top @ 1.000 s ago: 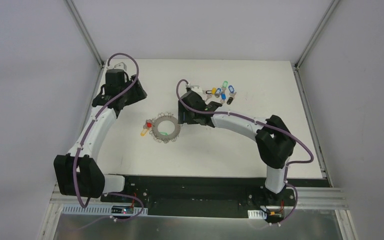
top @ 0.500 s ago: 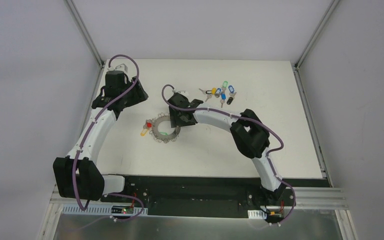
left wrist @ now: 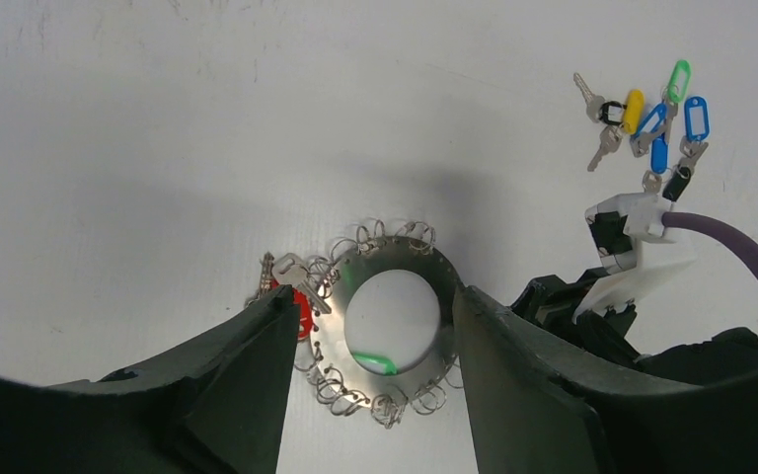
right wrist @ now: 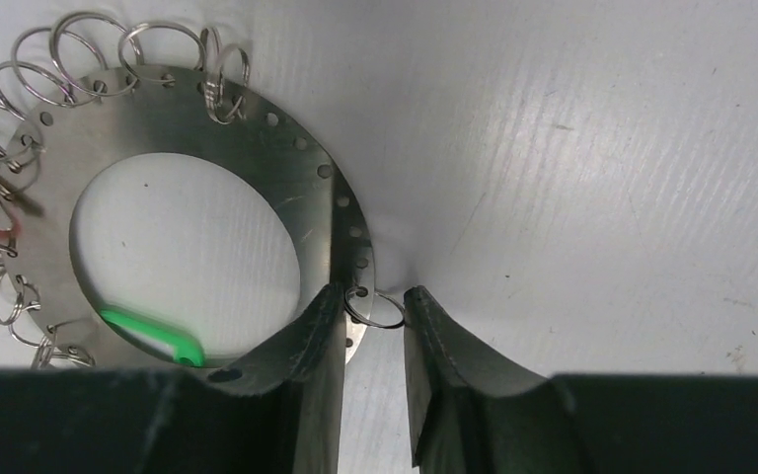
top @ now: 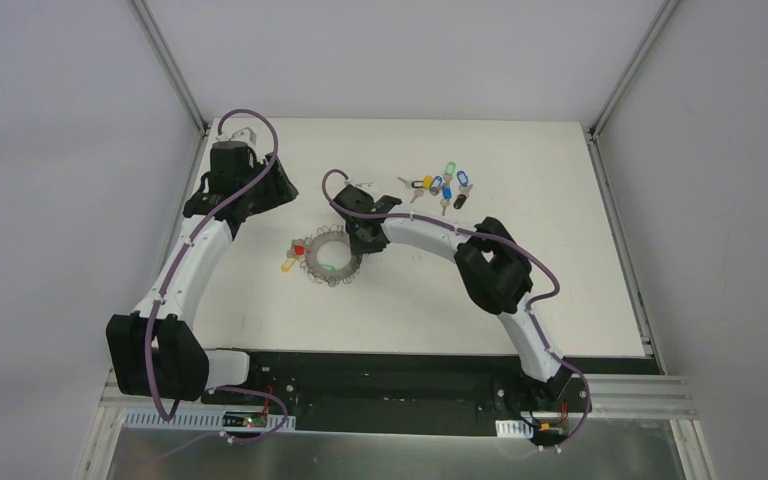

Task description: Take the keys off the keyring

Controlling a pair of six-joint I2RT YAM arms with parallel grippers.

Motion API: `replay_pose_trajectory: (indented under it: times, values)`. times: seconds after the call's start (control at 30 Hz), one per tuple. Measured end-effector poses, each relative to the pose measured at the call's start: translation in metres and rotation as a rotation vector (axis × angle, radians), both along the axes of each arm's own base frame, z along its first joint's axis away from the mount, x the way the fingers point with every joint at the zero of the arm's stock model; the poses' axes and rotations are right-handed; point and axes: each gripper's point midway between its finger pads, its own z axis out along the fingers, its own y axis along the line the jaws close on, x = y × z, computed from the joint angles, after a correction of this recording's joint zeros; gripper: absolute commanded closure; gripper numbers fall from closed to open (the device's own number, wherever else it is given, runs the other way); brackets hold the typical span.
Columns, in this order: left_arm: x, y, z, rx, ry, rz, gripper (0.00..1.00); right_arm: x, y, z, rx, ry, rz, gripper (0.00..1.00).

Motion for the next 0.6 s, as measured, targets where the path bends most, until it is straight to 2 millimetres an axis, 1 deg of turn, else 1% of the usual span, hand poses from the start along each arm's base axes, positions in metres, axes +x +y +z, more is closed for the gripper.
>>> replay_pose_trajectory:
  times: [0.07, 0.13, 0.23, 0.3, 0.4, 0.53, 0.6]
  values:
    - [0.0, -0.001, 0.0, -0.006, 0.002, -0.005, 0.4, -0.001, -0.002, 0.001, -0.003, -0.005, -0.002, 0.72]
    - [0.0, -0.004, -0.001, -0.019, 0.007, -0.015, 0.39, -0.003, -0.009, 0.003, -0.013, -0.012, -0.004, 0.72]
    - [0.0, -0.008, -0.003, -0.036, 0.015, -0.027, 0.39, -0.009, -0.024, 0.016, -0.027, -0.04, -0.01, 0.72]
    - [0.0, -0.01, -0.004, -0.044, 0.02, -0.036, 0.39, -0.01, -0.034, 0.034, -0.024, -0.074, -0.014, 0.72]
    - [0.0, -0.014, -0.008, -0.059, 0.034, -0.05, 0.39, -0.009, -0.042, 0.069, 0.012, -0.147, -0.022, 0.72]
    - [0.0, -0.024, -0.016, -0.097, 0.063, -0.093, 0.32, -0.01, -0.054, 0.127, 0.101, -0.258, -0.028, 0.72]
    - [0.0, -0.033, -0.022, -0.127, 0.083, -0.132, 0.29, -0.014, -0.062, 0.151, 0.142, -0.304, -0.029, 0.72]
